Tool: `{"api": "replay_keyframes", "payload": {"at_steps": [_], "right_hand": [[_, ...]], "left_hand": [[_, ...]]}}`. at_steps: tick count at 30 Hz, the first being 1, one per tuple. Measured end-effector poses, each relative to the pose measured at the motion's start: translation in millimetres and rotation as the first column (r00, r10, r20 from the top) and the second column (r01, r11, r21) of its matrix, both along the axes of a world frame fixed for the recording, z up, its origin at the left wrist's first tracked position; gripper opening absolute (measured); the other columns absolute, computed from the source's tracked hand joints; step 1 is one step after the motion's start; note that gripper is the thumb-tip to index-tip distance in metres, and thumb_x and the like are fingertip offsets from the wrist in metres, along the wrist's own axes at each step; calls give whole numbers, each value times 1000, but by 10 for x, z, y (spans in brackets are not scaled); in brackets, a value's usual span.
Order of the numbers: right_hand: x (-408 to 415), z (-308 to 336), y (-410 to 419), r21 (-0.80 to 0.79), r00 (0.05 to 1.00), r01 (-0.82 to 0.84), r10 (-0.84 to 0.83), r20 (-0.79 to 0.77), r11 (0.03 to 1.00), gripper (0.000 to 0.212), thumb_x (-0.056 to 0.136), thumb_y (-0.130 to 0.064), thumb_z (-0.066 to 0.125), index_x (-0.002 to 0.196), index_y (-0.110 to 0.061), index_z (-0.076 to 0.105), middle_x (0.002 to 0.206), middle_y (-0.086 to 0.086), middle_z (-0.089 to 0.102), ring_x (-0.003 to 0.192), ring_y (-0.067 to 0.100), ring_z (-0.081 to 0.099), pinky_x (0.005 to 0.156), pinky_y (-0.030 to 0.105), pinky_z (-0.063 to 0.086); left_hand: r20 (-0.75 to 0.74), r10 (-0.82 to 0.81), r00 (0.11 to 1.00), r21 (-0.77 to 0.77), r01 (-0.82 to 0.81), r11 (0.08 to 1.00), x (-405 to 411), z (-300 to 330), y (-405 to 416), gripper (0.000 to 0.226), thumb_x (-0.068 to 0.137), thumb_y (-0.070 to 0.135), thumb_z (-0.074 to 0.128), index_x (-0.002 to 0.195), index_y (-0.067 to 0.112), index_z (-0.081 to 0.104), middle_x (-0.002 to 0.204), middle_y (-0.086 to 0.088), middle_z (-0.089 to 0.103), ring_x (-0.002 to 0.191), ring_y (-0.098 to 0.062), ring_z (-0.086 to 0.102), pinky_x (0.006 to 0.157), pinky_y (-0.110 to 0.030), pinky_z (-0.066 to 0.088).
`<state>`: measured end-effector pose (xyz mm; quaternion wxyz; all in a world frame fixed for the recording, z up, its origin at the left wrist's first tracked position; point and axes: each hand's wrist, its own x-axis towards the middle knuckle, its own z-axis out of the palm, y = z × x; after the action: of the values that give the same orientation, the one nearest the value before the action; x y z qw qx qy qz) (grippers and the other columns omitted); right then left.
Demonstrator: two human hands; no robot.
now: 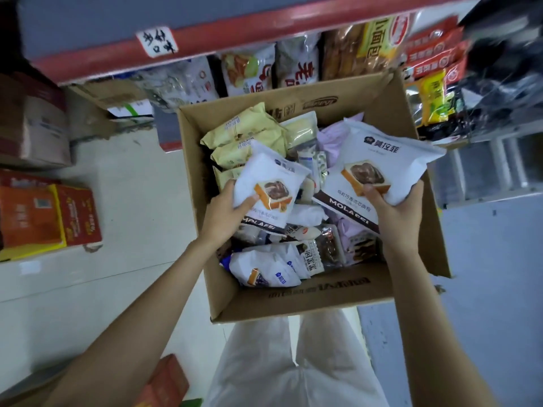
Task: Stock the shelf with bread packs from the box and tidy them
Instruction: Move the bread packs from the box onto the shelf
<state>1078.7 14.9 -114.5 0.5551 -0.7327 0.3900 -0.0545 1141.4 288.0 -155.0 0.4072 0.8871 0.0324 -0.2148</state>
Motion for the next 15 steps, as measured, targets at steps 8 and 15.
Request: {"api": "replay_keyframes", "payload": {"at_steps": [8,15], "right_hand": [[44,653,25,57,983,-142,134,124,988,66,80,-14,72,133,-20,34,120,-4,55,100,-3,57,78,18,52],[207,1120,52,86,927,-334,310,210,939,66,81,-16,71,135,-24,34,123,-4,57,111,13,58,97,49,48]], "left_hand": [[-218,450,866,-440,-499,747,-40,761,57,23,87,28,67,109,21,62,108,2,70,96,-14,67,80,-26,54],[-145,550,822,-518,-537,666,-249,1337,125,48,76,11,76,116,14,50,111,1,65,93,-7,64,71,-17,53]]}}
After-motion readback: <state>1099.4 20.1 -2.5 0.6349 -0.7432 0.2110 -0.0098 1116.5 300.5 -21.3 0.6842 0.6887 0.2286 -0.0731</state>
